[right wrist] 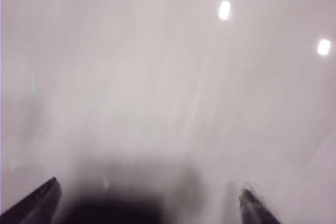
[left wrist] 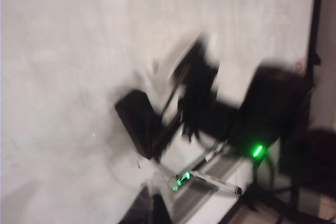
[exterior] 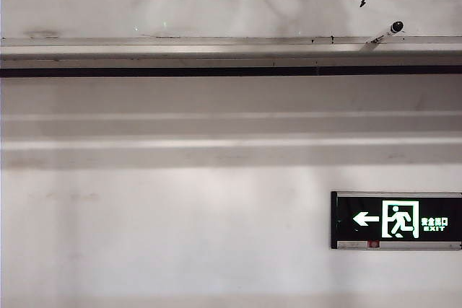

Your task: Wipe the whiteboard clean using the black magnetic whiteboard eraser attached to the whiteboard.

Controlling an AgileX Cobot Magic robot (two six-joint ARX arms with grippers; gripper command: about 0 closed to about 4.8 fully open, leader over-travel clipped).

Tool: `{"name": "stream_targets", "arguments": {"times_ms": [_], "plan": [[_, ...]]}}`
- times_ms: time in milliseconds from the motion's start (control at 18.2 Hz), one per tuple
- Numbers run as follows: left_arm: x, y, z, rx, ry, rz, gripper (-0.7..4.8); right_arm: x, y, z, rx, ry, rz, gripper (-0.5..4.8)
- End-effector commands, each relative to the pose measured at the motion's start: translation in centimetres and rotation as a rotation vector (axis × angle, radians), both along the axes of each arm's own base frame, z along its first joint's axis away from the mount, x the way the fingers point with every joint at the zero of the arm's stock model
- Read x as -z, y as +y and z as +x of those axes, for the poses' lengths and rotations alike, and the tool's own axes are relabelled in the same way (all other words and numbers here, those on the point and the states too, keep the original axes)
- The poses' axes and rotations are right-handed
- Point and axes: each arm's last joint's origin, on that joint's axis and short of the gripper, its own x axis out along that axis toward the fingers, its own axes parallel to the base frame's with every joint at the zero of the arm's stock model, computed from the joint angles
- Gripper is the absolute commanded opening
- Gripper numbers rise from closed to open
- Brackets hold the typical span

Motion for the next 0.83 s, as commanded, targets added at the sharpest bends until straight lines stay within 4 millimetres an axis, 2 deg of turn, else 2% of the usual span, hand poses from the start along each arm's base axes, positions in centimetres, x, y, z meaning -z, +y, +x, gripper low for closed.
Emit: {"name": "stream_targets", "arguments": {"times_ms": [55, 220, 495, 825], "plan": [[-0.3, 0.1, -0.2, 0.007, -0.015, -0.014, -0.06, 1.7, 0.7, 1.4, 0.002, 0.055, -0.016, 4.41], [-0.3, 0.1, -0.2, 0.007, -0.019, -0.017, -0.06, 2.9, 1.1, 2.4, 0.017, 0.092, -0.026, 4.41], [-0.3, 0.1, -0.2, 0.007, -0.019, -0.017, -0.06, 2.2, 1.0, 1.3, 0.049, 0.106, -0.047, 4.41], [-0.4, 0.1, -0.2, 0.007, -0.027, -0.023, -0.06, 3.1, 0.9, 1.6, 0.072, 0.193, -0.080, 4.29]]}}
